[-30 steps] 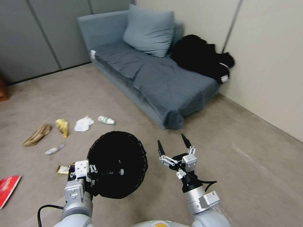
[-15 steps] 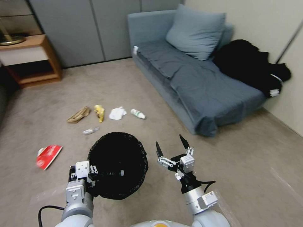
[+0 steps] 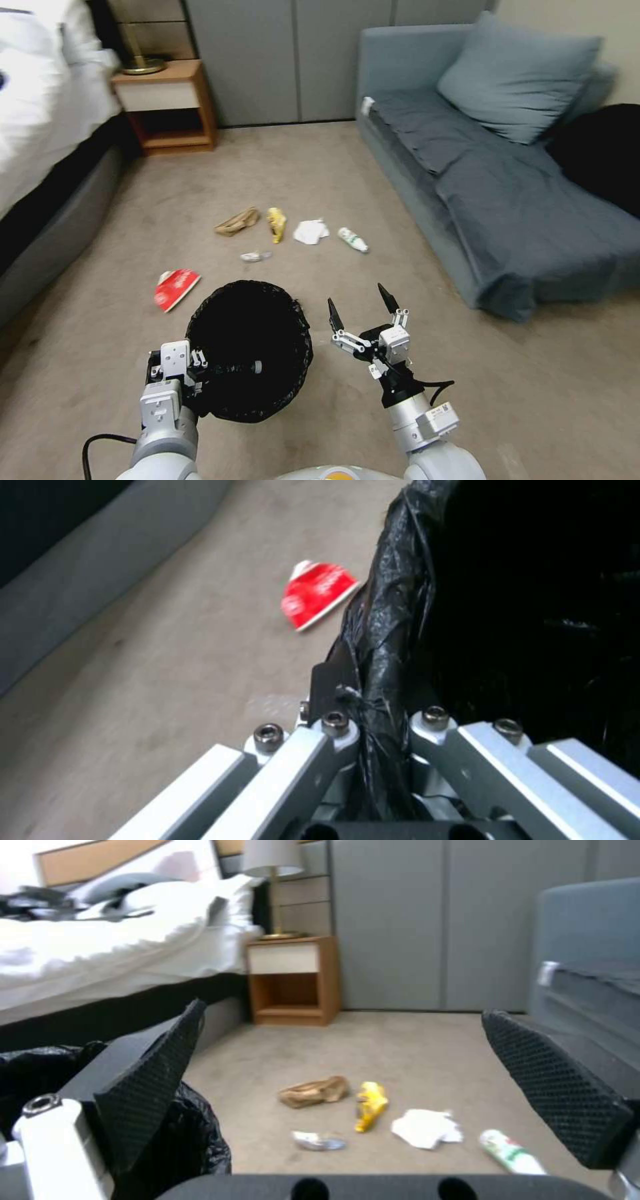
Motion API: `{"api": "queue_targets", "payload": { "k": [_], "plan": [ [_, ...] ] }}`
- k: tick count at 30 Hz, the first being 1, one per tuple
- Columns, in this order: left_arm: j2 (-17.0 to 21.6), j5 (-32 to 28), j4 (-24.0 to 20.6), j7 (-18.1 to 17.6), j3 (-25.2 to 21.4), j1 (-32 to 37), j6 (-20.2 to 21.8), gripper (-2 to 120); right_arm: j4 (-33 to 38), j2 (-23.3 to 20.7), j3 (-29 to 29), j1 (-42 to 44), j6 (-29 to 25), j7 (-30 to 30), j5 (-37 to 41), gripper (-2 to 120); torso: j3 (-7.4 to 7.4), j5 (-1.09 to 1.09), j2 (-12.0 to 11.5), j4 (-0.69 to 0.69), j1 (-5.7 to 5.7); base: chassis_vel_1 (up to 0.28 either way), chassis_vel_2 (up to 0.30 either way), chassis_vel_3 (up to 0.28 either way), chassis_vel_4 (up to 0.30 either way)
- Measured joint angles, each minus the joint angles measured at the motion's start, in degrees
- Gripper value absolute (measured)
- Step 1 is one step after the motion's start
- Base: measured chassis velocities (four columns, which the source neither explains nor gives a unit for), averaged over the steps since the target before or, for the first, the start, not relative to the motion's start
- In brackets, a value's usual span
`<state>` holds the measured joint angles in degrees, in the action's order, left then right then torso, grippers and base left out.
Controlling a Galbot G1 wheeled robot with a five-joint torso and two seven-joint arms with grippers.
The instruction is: Pick up the trash bin, then pick up the garbage from the floor and place it into the trash bin.
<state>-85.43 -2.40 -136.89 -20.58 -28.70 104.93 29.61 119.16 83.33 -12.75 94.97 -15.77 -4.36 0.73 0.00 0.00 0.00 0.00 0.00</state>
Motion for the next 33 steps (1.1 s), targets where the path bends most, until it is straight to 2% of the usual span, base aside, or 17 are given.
{"api": "queue_targets", "payload": {
  "k": [7,33],
  "plan": [
    [-0.1,0.1,0.2,0.0,0.2,0.0,-0.5,1,0.0,0.0,-0.1,0.0,-0.1,-0.2,0.0,100,0.00,0.00,0.0,0.01,0.00,0.095,0.094,0.083,0.080],
    [0.0,0.2,0.0,0.1,0.5,0.2,-0.7,1,1.1,0.3,-1.0,0.8,-0.4,-0.7,-0.1,100,0.00,0.00,0.0,0.00,0.00,0.001,0.002,0.001,0.001]
  ]
}}
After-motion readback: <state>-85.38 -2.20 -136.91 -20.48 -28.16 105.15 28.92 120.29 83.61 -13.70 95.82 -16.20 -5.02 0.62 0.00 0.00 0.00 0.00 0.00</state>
